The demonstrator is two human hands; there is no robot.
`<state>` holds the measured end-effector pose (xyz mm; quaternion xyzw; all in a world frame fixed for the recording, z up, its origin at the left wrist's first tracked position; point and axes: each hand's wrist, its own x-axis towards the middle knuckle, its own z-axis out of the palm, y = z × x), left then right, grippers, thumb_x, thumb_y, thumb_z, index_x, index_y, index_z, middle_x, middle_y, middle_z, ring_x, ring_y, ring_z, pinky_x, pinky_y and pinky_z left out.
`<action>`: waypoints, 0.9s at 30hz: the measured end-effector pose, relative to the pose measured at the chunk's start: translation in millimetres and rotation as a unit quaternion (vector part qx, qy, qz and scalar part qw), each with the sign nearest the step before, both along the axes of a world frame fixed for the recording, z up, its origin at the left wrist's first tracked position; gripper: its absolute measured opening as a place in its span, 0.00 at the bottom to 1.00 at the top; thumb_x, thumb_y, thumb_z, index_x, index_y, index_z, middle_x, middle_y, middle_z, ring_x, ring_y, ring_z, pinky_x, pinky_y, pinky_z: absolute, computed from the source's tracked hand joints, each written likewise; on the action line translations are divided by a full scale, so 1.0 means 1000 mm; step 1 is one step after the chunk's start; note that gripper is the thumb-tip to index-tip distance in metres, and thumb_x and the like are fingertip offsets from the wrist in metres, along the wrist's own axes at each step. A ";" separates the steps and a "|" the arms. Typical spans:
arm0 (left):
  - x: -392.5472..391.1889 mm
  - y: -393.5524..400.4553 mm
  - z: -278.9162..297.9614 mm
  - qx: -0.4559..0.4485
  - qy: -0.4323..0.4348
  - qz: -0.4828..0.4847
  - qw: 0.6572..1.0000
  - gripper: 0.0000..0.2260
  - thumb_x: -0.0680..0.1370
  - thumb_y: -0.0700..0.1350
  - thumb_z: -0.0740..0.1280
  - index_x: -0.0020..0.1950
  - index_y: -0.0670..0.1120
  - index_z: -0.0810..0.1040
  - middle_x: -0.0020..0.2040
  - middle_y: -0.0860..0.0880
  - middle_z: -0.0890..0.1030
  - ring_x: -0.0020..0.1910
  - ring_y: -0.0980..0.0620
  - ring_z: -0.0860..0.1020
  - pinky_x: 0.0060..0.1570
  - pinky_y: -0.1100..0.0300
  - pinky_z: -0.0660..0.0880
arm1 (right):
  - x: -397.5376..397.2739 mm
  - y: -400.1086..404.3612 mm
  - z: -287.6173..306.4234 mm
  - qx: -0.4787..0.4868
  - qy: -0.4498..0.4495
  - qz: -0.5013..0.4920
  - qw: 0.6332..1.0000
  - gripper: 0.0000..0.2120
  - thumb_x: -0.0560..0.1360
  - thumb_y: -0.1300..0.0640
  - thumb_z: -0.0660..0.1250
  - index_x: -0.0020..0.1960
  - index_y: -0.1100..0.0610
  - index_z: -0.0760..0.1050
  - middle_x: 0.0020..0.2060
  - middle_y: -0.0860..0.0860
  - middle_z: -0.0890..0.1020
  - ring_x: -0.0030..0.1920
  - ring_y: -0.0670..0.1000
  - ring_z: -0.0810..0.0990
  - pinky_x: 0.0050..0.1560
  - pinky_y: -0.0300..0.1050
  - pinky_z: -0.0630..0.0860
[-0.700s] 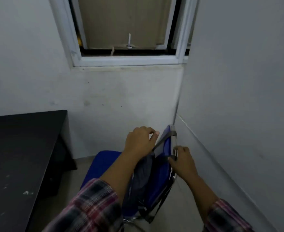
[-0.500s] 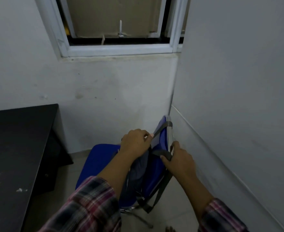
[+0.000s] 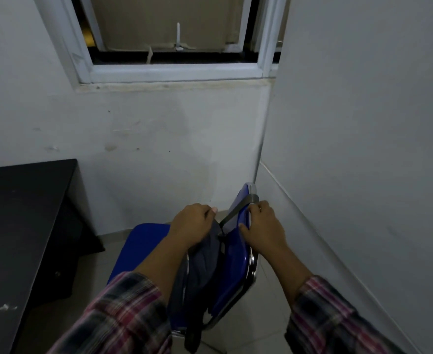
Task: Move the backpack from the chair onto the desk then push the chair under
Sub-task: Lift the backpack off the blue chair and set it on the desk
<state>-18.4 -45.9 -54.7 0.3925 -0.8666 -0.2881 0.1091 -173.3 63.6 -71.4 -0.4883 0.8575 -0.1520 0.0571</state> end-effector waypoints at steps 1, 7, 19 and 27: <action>-0.002 -0.005 -0.001 0.008 -0.003 0.002 1.000 0.21 0.82 0.53 0.55 0.47 0.39 0.79 0.45 0.42 0.80 0.42 0.46 0.76 0.41 0.55 0.72 | -0.005 -0.009 -0.003 -0.003 0.000 -0.001 1.000 0.26 0.77 0.50 0.63 0.72 0.60 0.64 0.65 0.58 0.70 0.63 0.55 0.71 0.55 0.48 0.75; -0.008 -0.041 -0.011 0.013 -0.023 0.030 0.999 0.19 0.82 0.53 0.55 0.44 0.42 0.77 0.41 0.46 0.76 0.40 0.49 0.73 0.40 0.58 0.66 | -0.041 -0.066 -0.010 0.055 0.046 0.020 0.997 0.32 0.76 0.53 0.64 0.76 0.60 0.58 0.73 0.58 0.63 0.69 0.58 0.67 0.68 0.53 0.67; 0.025 -0.060 -0.070 0.068 -0.060 0.112 0.990 0.18 0.83 0.51 0.55 0.51 0.40 0.78 0.46 0.40 0.82 0.45 0.42 0.79 0.47 0.49 0.76 | 0.035 -0.120 -0.072 0.327 -0.018 0.079 0.941 0.42 0.76 0.29 0.40 0.69 0.57 0.73 0.68 0.58 0.76 0.73 0.60 0.65 0.75 0.64 0.35; 0.094 -0.069 -0.114 0.143 -0.069 0.148 0.976 0.15 0.82 0.54 0.55 0.48 0.47 0.77 0.45 0.46 0.81 0.42 0.50 0.77 0.44 0.53 0.75 | 0.104 -0.099 -0.125 0.096 -0.321 -0.071 0.939 0.52 0.63 0.25 0.63 0.73 0.32 0.32 0.76 0.57 0.53 0.71 0.65 0.66 0.65 0.62 0.69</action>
